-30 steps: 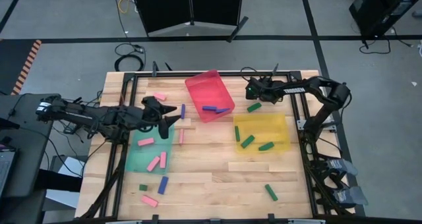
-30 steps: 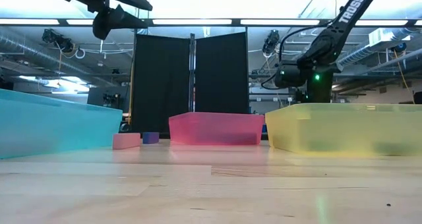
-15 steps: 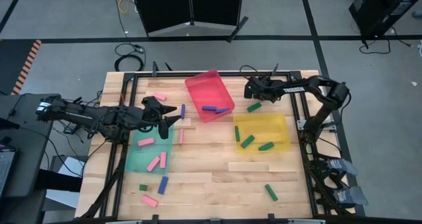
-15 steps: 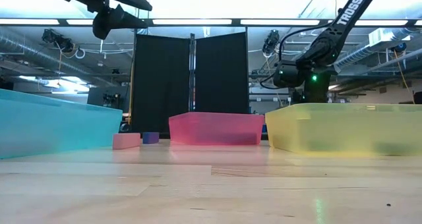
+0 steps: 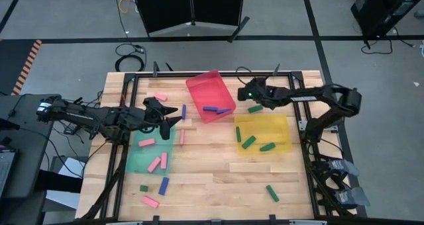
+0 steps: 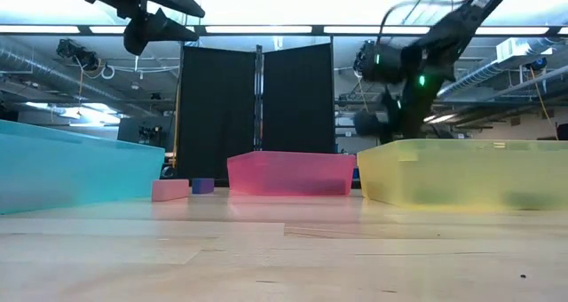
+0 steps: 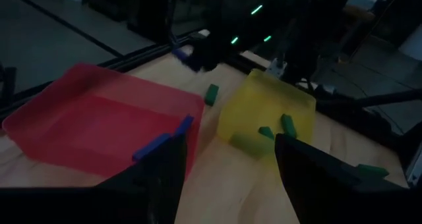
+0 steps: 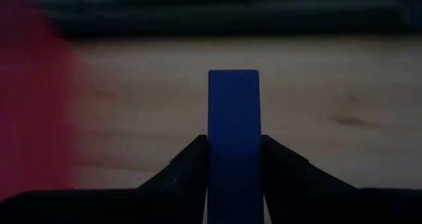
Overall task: Sort blocks
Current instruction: Put the blue block into the red bin
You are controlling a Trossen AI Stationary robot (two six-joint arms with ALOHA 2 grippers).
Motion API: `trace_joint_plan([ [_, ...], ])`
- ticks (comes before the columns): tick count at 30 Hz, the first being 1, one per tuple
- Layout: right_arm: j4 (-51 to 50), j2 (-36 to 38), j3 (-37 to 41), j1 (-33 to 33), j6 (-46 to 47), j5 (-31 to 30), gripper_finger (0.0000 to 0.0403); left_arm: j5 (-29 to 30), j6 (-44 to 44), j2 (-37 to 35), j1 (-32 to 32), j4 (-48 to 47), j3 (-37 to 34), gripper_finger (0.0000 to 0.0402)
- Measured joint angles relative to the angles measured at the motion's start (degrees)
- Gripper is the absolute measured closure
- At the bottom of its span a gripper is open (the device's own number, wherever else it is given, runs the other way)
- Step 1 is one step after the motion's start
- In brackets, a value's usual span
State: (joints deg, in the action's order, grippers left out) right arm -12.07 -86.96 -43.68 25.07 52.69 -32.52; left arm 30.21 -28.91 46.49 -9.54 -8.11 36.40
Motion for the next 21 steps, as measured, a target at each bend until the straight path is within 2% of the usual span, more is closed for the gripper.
trace_joint_plan([
  [4, 15.21, 4.19, -0.04, -5.33, -9.21, 0.2, 0.0284, 1.45, -2.1, 1.98, 0.18, -1.3, 0.0, 0.0164],
  [7, 30.1, 4.16, -0.16, -9.63, -15.6, 3.45, 0.0284, 2.36, -2.2, 5.01, 1.12, -1.8, 0.0, 0.0164],
  [9, 35.9, 2.46, -1.29, -12.17, -17.88, 4.91, 0.0284, 2.35, -2.7, 7.07, 2.23, -1.93, 0.0, 0.0164],
  [13, 34.85, -4.75, -7.11, -14.68, -19.39, 4.99, 0.0284, 1.18, -4.75, 10.69, 4.6, -2.0, 0.0, 0.0164],
  [16, 34.72, -11.43, -11.84, -14.69, -20.46, 7.79, 0.0283, -0.4, -7.56, 13.17, 5.56, -2.21, 0.0, 0.0164],
  [18, 34.26, -14.94, -14.42, -14.22, -20.77, 9.0, 0.026, -1.39, -9.1, 14.95, 5.87, -2.27, 0.0, 0.0164],
  [21, 34.35, -17.87, -17.13, -13.11, -20.25, 10.13, 0.0194, -1.44, -10.87, 17.04, 6.66, -4.67, 0.0, 0.0164],
])
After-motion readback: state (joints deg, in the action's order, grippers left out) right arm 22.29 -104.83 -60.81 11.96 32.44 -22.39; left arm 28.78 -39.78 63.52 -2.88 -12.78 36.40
